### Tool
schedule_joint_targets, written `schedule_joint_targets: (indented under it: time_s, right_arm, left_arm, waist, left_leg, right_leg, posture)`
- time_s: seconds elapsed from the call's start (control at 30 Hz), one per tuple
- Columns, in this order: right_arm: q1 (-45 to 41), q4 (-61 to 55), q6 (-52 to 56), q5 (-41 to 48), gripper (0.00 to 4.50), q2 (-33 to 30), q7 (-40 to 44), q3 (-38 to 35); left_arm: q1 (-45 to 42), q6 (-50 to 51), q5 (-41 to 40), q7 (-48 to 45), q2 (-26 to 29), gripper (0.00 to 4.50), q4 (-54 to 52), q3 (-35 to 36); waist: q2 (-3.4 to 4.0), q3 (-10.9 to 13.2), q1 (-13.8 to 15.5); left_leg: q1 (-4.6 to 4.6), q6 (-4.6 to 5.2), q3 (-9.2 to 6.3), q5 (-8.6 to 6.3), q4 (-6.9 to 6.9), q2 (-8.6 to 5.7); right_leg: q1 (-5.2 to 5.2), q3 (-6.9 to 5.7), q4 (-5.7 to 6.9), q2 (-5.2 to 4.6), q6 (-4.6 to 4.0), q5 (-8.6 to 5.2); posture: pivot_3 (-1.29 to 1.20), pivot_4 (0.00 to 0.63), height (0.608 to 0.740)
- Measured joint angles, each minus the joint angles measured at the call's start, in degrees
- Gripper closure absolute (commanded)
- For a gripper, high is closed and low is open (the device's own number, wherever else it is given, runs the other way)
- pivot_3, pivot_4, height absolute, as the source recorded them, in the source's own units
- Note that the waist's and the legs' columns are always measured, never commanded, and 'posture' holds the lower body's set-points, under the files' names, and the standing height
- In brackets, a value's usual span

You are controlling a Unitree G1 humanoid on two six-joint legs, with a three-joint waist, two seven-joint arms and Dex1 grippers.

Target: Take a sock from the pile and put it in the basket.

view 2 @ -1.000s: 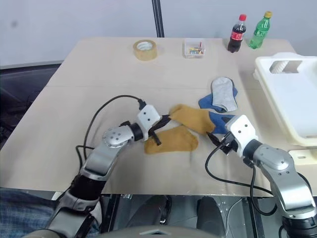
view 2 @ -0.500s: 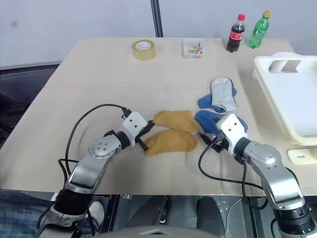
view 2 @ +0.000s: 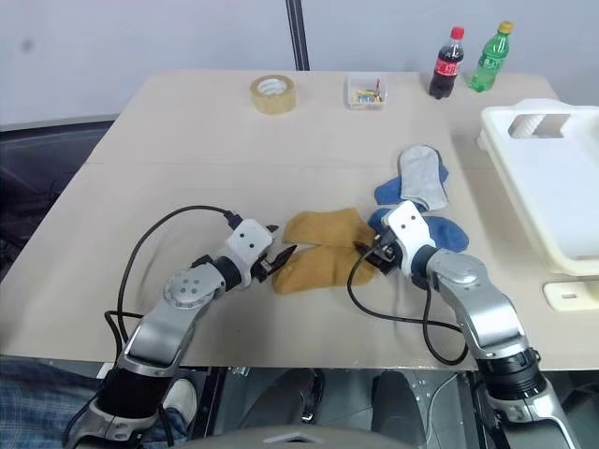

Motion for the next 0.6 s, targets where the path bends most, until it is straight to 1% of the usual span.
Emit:
schedule_joint_targets:
  time_s: [0.1, 0.13, 0.17, 0.23, 0.27, 0.37, 0.6]
  right_arm:
    - [-1.2, 1.0, 0.2, -0.4, 0.74, -0.9, 0.8, 0.3]
    - [-1.2, 1.9, 0.2, -0.9, 1.51, -1.5, 1.3, 1.0]
    - [-1.2, 2.3, 0.2, -1.2, 2.07, -1.5, 1.3, 1.1]
    - [-1.2, 2.3, 0.2, -1.4, 2.77, -1.5, 1.4, 1.3]
    - [-1.2, 2.3, 0.2, -1.6, 3.04, -1.6, 1.5, 1.6]
    - [-1.1, 2.3, -0.4, -2.5, 4.37, -2.3, 2.4, 2.9]
    - [-1.1, 2.3, -1.0, -3.6, 4.37, -2.4, 2.5, 3.2]
  left_arm:
    - [0.0, -0.6, 0.6, 0.2, 0.2, 0.04, -0.1, -0.2]
    - [0.1, -0.7, 0.7, 0.2, 0.2, 0.0, -0.1, -0.3]
    - [0.1, -0.9, 0.8, 0.2, 0.3, 0.0, -0.1, -0.3]
    - [0.1, -1.0, 1.1, 0.2, 0.3, 0.0, -0.1, -0.3]
    - [0.1, -1.1, 1.2, 0.2, 0.3, 0.0, -0.1, -0.3]
    - [0.1, -1.6, 1.5, 0.2, 0.3, 0.0, 0.1, -0.5]
    - [-0.2, -1.9, 1.7, -0.3, 0.4, 0.0, 0.4, -1.2]
  waist:
    - [0.01, 0.0, 0.1]
    - [0.01, 0.0, 0.1]
    - [0.02, 0.0, 0.0]
    - [0.02, 0.0, 0.0]
    - [0.02, 0.0, 0.0]
    - [0.02, 0.0, 0.0]
    - [0.03, 0.0, 0.1]
  left_leg:
    - [0.0, 0.0, 0.0, 0.0, 0.0, -0.01]
    - [0.0, 0.0, 0.0, 0.0, -0.01, -0.01]
    - [0.0, 0.0, 0.0, 0.0, -0.01, -0.01]
    - [0.0, 0.0, 0.0, 0.0, -0.01, -0.01]
    - [0.0, 0.0, 0.0, 0.0, 0.0, -0.01]
    - [0.0, 0.0, 0.0, 0.0, -0.01, -0.01]
    - [0.0, 0.0, 0.0, 0.0, 0.0, -0.01]
  right_leg:
    - [0.0, -0.01, 0.0, -0.01, 0.0, 0.0]
    - [-0.01, -0.01, 0.0, -0.01, 0.0, 0.0]
    - [-0.02, 0.0, 0.01, -0.01, 0.0, 0.0]
    - [-0.02, 0.0, 0.01, -0.01, 0.0, 0.0]
    - [-0.02, 0.0, 0.02, -0.01, 0.0, 0.0]
    - [-0.02, 0.0, 0.01, -0.01, 0.0, 0.0]
    - [-0.01, 0.0, 0.01, -0.01, 0.0, 0.0]
  posture:
    - [0.0, 0.15, 0.74]
    - [0.0, 0.15, 0.74]
    - [0.0, 0.15, 0.74]
    - [0.0, 0.15, 0.74]
    - [0.0, 0.15, 0.74]
    - [0.0, 0.15, 0.74]
    - [0.0, 0.15, 0.74]
